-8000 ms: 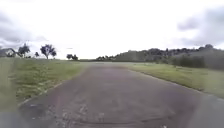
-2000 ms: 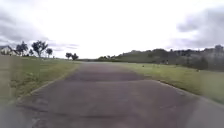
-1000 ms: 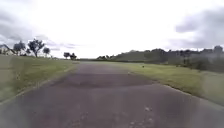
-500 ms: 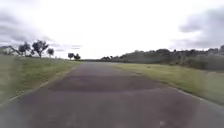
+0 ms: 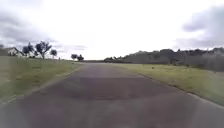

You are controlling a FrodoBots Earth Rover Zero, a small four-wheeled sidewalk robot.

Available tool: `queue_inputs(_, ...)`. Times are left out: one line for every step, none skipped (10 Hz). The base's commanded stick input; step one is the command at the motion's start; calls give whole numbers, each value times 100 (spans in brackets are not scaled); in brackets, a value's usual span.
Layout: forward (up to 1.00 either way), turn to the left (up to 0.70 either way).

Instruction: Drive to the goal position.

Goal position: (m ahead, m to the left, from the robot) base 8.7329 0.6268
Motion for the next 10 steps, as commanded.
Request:
queue_inputs(70,0)
queue_inputs(70,0)
queue_inputs(70,0)
queue_inputs(70,0)
queue_inputs(70,0)
queue_inputs(70,0)
queue_inputs(70,0)
queue_inputs(70,6)
queue_inputs(70,15)
queue_inputs(70,32)
